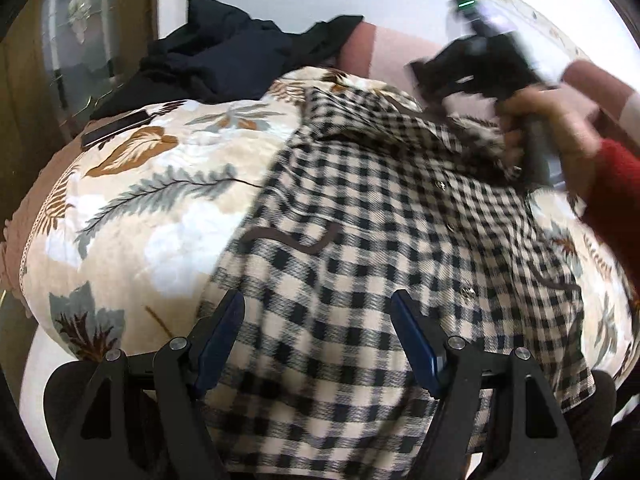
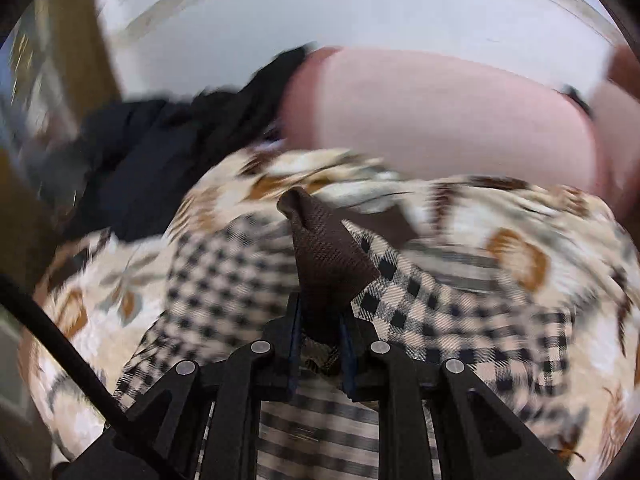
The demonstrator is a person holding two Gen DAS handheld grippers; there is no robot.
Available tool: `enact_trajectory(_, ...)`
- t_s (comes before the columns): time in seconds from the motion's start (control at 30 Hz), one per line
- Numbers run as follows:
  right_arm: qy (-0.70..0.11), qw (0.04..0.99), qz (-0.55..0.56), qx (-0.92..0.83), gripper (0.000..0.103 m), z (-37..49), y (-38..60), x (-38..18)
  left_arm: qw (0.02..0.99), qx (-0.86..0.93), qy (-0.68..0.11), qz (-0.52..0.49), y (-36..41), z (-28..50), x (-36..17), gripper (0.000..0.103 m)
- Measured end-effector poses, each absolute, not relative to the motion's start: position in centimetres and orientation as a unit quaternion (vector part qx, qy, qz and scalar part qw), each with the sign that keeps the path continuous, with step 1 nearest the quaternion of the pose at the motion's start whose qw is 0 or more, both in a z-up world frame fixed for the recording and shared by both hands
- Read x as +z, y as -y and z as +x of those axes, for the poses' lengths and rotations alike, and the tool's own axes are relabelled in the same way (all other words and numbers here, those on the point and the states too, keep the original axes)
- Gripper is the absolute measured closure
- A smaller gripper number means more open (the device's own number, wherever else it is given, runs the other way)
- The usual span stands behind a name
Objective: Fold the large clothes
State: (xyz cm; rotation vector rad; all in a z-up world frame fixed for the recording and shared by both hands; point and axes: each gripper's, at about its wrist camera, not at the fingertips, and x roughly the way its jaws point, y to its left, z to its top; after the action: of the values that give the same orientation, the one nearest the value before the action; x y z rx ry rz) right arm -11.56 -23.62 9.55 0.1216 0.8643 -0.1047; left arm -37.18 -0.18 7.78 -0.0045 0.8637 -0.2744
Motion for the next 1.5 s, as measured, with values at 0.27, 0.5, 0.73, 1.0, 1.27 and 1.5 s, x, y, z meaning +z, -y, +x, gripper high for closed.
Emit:
enact_trajectory(0.27,-0.49,0.87,-0.054,0.004,0.091,-5.9,10.7,1.7,0.902,-0.114,-0.416,-0.024,-3.0,-36.3,7.7,0.029)
enact_trajectory(0.5,-0.463,0.883,0.034,0.066,0.084,-8.9,13.2,5.3,0.905,-0.12,-0.408,-0.03,-4.1,-36.0,7.7,0.029)
enact_trajectory(0.73,-0.471,0.879,0.065,-0.029,0.079,-10.2,22.1,6.6,0.897,-0.139,-0.418,-0.031,-3.2,-35.2,6.6,0.029)
enact_trajectory(1.0,-0.514,0.856,0.047,0.006,0.037,-8.2,18.1,2.0,0.898,-0.138,-0.416,-0.035,-3.6,-35.2,6.6,0.029)
enact_trajectory(1.27,-0.457,0.888,0.03,-0.046,0.092,-7.9,17.1,5.1,0.898,-0.137,-0.416,-0.043,-3.9,-34.8,6.2,0.029)
enact_trajectory(1.5,-0.481,0.876,0.023,0.014,0.092,-3.1,11.6,4.2,0.896,-0.127,-0.424,-0.037,-3.9,-34.4,5.9,0.029)
